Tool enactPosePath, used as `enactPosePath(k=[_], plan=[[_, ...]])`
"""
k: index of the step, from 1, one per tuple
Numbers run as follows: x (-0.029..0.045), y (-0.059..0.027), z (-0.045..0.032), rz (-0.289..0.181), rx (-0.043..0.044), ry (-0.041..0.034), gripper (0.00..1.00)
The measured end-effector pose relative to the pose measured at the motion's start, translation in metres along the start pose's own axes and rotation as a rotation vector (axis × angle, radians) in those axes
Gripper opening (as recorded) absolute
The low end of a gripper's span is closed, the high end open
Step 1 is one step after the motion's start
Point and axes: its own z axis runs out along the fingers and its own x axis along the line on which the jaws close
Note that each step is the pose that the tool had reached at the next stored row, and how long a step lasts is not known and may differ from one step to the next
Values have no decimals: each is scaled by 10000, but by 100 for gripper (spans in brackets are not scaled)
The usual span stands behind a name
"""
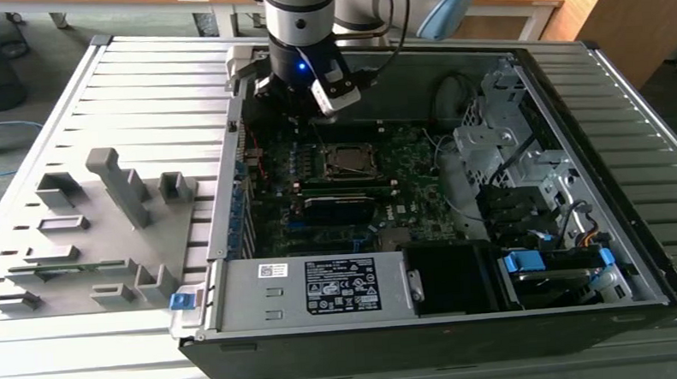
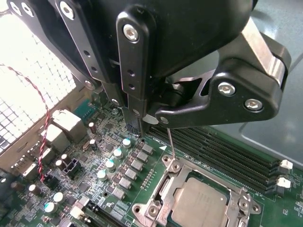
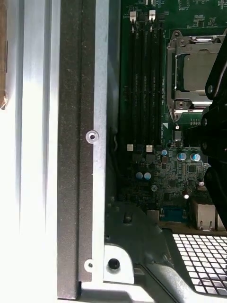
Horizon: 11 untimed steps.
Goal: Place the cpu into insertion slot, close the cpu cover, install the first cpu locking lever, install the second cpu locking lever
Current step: 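Install the first cpu locking lever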
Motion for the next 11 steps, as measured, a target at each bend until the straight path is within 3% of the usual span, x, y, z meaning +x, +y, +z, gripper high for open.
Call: enactPosePath(k=[11], plan=[[9,8,-55,1,-3,-6,11]])
